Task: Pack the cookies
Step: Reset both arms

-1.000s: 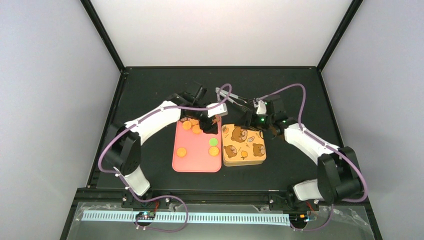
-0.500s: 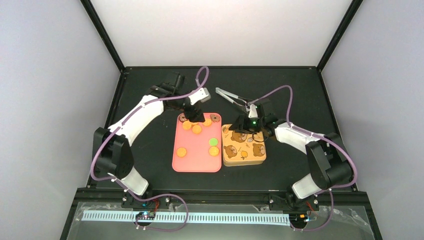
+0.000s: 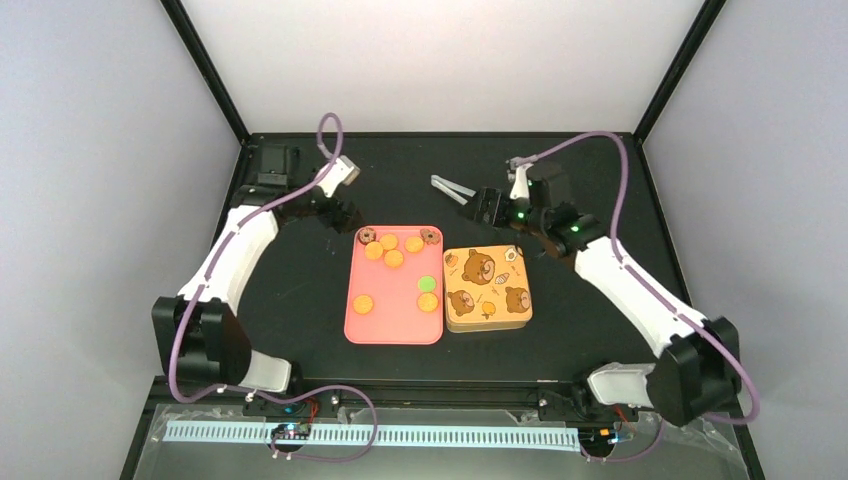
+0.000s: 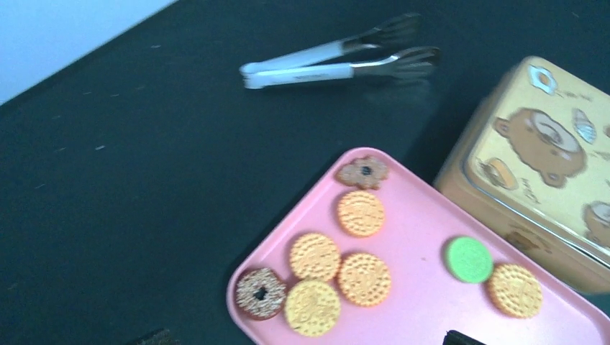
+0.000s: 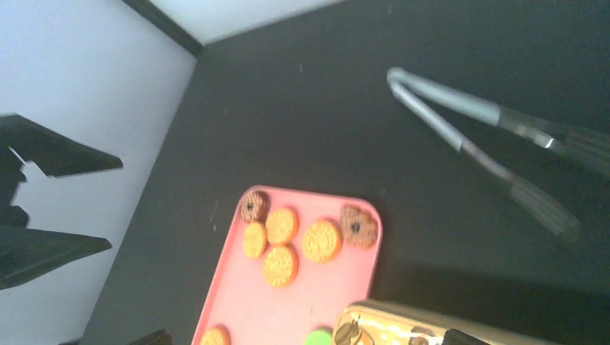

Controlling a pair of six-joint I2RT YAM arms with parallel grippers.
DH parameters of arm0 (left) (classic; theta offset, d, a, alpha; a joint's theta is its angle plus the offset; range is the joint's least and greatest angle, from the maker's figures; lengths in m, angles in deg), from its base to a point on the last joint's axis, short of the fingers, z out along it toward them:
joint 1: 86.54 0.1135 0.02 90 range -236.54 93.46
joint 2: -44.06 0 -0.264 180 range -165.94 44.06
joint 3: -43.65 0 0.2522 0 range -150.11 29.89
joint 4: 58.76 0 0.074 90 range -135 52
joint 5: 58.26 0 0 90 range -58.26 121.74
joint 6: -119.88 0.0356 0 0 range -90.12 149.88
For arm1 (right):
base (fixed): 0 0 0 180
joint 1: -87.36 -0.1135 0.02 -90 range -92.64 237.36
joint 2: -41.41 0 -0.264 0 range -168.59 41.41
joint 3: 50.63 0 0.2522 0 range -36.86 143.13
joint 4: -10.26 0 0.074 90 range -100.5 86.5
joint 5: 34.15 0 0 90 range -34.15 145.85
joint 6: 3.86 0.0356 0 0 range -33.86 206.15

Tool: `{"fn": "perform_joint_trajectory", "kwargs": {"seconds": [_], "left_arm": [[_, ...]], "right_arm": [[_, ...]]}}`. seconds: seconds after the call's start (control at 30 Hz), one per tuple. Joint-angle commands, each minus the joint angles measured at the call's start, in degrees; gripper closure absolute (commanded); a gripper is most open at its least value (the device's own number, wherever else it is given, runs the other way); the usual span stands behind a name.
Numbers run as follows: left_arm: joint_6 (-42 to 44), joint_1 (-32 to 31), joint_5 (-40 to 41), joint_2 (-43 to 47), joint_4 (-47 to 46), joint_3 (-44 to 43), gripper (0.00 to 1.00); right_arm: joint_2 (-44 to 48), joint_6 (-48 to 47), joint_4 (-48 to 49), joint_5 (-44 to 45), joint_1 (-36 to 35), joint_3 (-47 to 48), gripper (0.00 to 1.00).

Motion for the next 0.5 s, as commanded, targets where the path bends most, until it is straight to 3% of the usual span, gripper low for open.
{"fn": "perform_joint_trajectory", "kwargs": {"seconds": [0.0, 0.07, 0.2, 0.27, 0.37, 0.47], "left_arm": [[-7.9, 4.8, 1.5, 3.9, -10.3, 3.7, 0.01], [-10.3, 7.5, 1.7, 4.5, -14.1, 5.8, 0.01], [-16.8, 13.1, 2.7, 4.8, -27.3, 14.0, 0.01], [-20.6, 13.6, 7.7, 3.6, -33.6, 17.5, 0.01], [-21.8, 13.8, 9.1, 1.6, -38.4, 21.0, 0.01], [-23.8, 13.8, 8.9, 2.5, -49.1, 27.6, 0.01]], "right_arm": [[4.9, -5.6, -6.6, 11.3, -0.2, 2.6, 0.0], [7.2, -7.3, -8.1, 16.2, -0.1, 3.1, 0.0], [13.0, -10.4, -6.7, 35.7, 0.7, -0.4, 0.0], [16.8, -14.5, -0.7, 45.1, 1.2, -6.0, 0.0], [22.0, -20.7, 10.0, 57.1, 2.1, -17.4, 0.0], [25.9, -24.5, 20.3, 61.8, 5.0, -26.6, 0.0]]}}
